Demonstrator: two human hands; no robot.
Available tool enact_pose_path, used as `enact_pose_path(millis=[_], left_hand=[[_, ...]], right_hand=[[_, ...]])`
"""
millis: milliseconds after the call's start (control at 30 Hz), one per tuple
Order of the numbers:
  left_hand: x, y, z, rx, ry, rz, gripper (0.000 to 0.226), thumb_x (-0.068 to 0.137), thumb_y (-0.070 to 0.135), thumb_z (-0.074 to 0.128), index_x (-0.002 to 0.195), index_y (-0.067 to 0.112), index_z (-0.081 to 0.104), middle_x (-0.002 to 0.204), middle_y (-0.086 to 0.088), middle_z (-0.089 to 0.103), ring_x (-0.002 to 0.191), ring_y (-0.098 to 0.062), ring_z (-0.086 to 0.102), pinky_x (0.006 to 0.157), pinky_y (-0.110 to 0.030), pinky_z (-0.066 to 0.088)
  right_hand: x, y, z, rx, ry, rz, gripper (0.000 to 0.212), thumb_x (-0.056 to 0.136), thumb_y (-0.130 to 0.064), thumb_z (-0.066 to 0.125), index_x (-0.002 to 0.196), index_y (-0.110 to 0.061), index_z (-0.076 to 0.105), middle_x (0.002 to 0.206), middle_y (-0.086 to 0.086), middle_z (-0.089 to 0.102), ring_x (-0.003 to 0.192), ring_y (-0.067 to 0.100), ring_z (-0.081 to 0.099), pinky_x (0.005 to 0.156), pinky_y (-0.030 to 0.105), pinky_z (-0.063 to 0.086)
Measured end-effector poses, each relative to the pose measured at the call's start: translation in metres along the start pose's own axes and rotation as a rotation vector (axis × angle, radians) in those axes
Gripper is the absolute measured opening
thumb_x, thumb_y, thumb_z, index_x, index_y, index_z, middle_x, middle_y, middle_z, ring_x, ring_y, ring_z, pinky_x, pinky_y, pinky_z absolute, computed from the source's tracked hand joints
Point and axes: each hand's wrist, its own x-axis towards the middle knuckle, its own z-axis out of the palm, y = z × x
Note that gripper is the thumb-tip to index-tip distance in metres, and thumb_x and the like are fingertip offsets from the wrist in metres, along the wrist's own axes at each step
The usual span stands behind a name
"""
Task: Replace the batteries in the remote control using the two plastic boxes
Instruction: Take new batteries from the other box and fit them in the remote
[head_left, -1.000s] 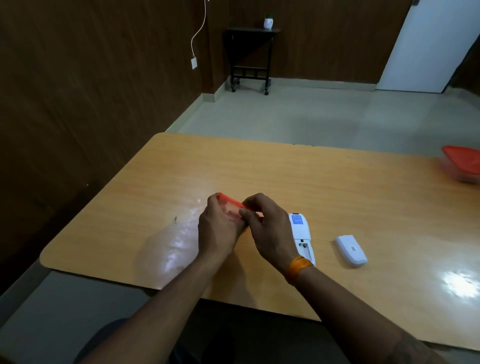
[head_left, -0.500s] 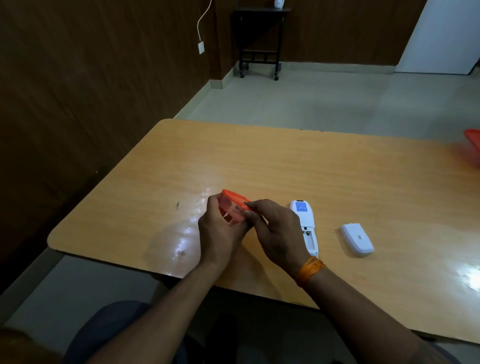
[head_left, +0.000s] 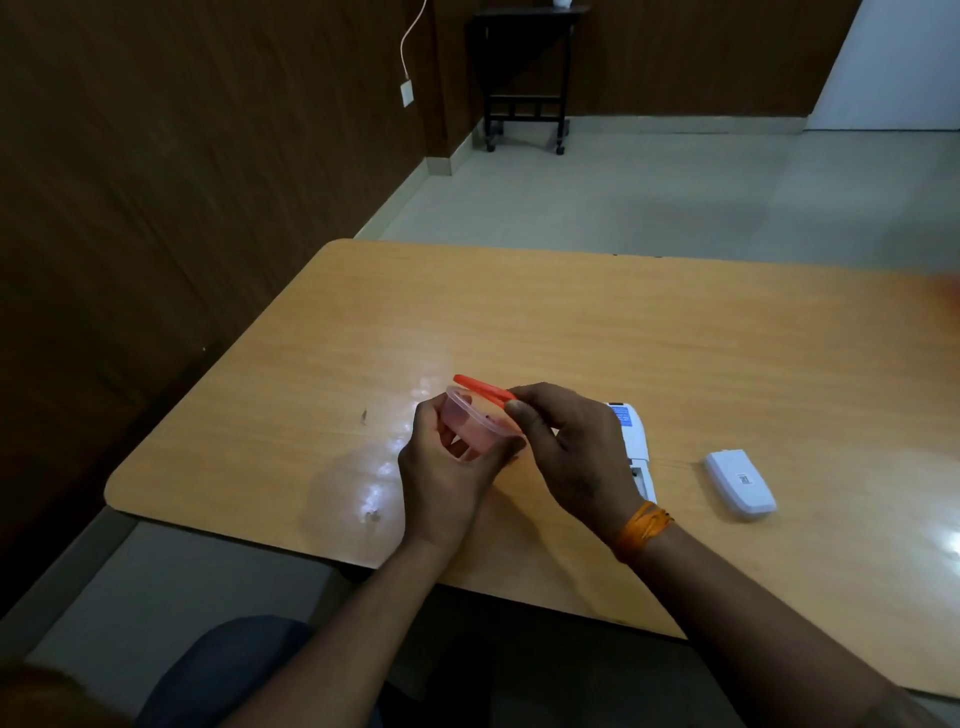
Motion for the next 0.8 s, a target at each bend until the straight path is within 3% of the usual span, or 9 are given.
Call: enact_pose_path(millis=[67, 133, 200, 300, 367, 467, 633, 733, 800], left_hand=[[0.002, 0.003, 0.0, -0.027, 0.007, -0.025, 0.083, 0.058, 0.071, 0.086, 0.127, 0.038, 0.051, 0.115, 0.024, 0.063, 0.105, 0.005, 0.065, 0.073, -0.011, 0.055], [0.005, 0.003, 0.001, -0.038, 0.01, -0.048, 0.08, 0.061, 0.058, 0.091, 0.128, 0.035, 0.052, 0.117, 0.022, 0.064, 0.106, 0.008, 0.064, 0.073, -0.01, 0.054], [0.006, 0.0, -0.001, -0.042, 0.0, -0.061, 0.079, 0.063, 0.042, 0.096, 0.129, 0.033, 0.054, 0.121, 0.019, 0.065, 0.108, 0.009, 0.064, 0.075, -0.012, 0.055], [0.007, -0.007, -0.005, -0.061, -0.007, -0.067, 0.076, 0.064, 0.031, 0.099, 0.127, 0.031, 0.056, 0.125, 0.014, 0.067, 0.111, 0.007, 0.065, 0.08, -0.017, 0.058], [0.005, -0.011, -0.01, -0.067, -0.001, -0.081, 0.074, 0.065, 0.027, 0.099, 0.126, 0.028, 0.056, 0.126, 0.012, 0.068, 0.112, 0.006, 0.065, 0.083, -0.017, 0.058], [0.006, -0.016, -0.022, -0.09, 0.02, -0.121, 0.079, 0.064, 0.027, 0.099, 0.128, 0.03, 0.053, 0.128, 0.009, 0.067, 0.117, 0.0, 0.066, 0.088, -0.02, 0.058], [0.011, -0.013, -0.04, 0.166, 0.031, -0.112, 0.118, 0.058, 0.054, 0.093, 0.152, 0.026, 0.029, 0.134, 0.003, 0.061, 0.122, -0.014, 0.057, 0.09, -0.021, 0.046], [0.014, -0.021, -0.044, 0.392, 0.082, -0.108, 0.11, 0.066, 0.038, 0.095, 0.153, 0.018, 0.032, 0.143, -0.003, 0.055, 0.134, -0.027, 0.043, 0.099, -0.035, 0.043], [0.017, -0.023, -0.048, 0.548, 0.092, -0.141, 0.111, 0.064, 0.045, 0.094, 0.152, 0.014, 0.035, 0.144, -0.007, 0.052, 0.135, -0.033, 0.038, 0.104, -0.046, 0.043]], right_hand=[[-0.003, 0.002, 0.007, -0.02, -0.015, -0.012, 0.027, 0.101, -0.025, 0.064, 0.125, -0.014, 0.071, 0.113, 0.001, 0.077, 0.098, 0.018, 0.071, 0.083, 0.031, 0.059], [-0.002, 0.006, 0.009, -0.059, -0.033, -0.013, 0.027, 0.1, -0.019, 0.066, 0.126, -0.013, 0.07, 0.113, 0.003, 0.077, 0.098, 0.021, 0.071, 0.084, 0.033, 0.059], [0.001, 0.006, 0.008, -0.084, -0.043, 0.0, 0.019, 0.101, -0.017, 0.064, 0.118, -0.013, 0.072, 0.103, 0.003, 0.077, 0.087, 0.022, 0.071, 0.074, 0.03, 0.057], [0.01, 0.005, 0.005, -0.068, 0.057, 0.065, 0.01, 0.102, -0.017, 0.064, 0.103, -0.011, 0.072, 0.08, 0.0, 0.071, 0.065, 0.021, 0.06, 0.057, 0.018, 0.033], [0.016, 0.008, 0.003, 0.008, 0.111, 0.167, 0.013, 0.102, -0.018, 0.063, 0.098, -0.009, 0.07, 0.073, -0.002, 0.064, 0.06, 0.019, 0.051, 0.052, 0.016, 0.029], [0.023, 0.015, 0.011, 0.096, 0.162, 0.274, 0.015, 0.102, -0.02, 0.062, 0.099, -0.008, 0.07, 0.075, 0.003, 0.068, 0.065, 0.022, 0.054, 0.057, 0.031, 0.038], [0.034, 0.022, 0.021, 0.127, 0.234, 0.395, 0.022, 0.1, -0.022, 0.066, 0.116, -0.009, 0.075, 0.093, 0.008, 0.078, 0.082, 0.021, 0.069, 0.072, 0.032, 0.054], [0.04, 0.031, 0.021, 0.081, 0.185, 0.465, 0.029, 0.099, -0.026, 0.067, 0.122, -0.009, 0.074, 0.102, 0.011, 0.079, 0.094, 0.026, 0.072, 0.085, 0.039, 0.058], [0.042, 0.034, 0.023, 0.025, 0.117, 0.48, 0.031, 0.098, -0.028, 0.068, 0.122, -0.01, 0.075, 0.104, 0.011, 0.079, 0.099, 0.027, 0.071, 0.086, 0.033, 0.054]])
